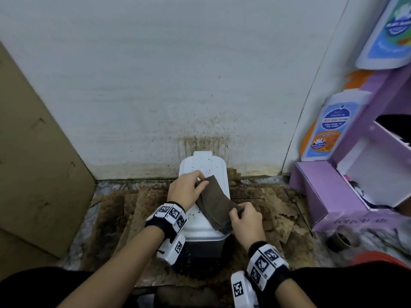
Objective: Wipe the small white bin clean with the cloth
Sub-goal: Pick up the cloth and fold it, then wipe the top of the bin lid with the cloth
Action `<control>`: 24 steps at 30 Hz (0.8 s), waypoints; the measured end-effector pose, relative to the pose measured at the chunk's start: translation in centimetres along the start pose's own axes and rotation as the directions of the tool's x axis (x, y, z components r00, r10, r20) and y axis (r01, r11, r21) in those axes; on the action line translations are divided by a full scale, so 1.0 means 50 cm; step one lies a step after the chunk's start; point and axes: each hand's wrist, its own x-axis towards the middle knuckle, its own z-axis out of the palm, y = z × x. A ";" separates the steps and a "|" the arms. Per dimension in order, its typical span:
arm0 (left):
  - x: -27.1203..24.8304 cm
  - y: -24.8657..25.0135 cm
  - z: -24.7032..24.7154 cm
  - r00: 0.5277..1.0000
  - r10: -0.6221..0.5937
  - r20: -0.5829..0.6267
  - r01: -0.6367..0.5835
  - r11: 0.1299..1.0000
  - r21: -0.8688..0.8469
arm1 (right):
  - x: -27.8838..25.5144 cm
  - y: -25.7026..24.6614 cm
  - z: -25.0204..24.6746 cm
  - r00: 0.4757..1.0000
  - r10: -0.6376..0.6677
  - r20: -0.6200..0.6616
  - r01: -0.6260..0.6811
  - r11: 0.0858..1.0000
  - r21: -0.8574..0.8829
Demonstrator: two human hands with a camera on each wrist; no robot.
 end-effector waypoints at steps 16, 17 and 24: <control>-0.068 -0.047 0.028 0.986 0.149 -0.070 -0.142 0.986 0.092 | 0.017 0.023 0.050 0.816 -0.562 0.134 0.566 0.732 -0.379; -0.087 -0.052 0.025 0.986 0.139 -0.092 -0.130 0.987 0.099 | 0.021 0.022 0.060 0.801 -0.574 0.171 0.591 0.711 -0.382; -0.179 -0.087 0.037 0.994 -0.032 -0.106 0.025 0.998 -0.063 | 0.030 0.023 0.096 0.788 -0.577 0.217 0.608 0.670 -0.426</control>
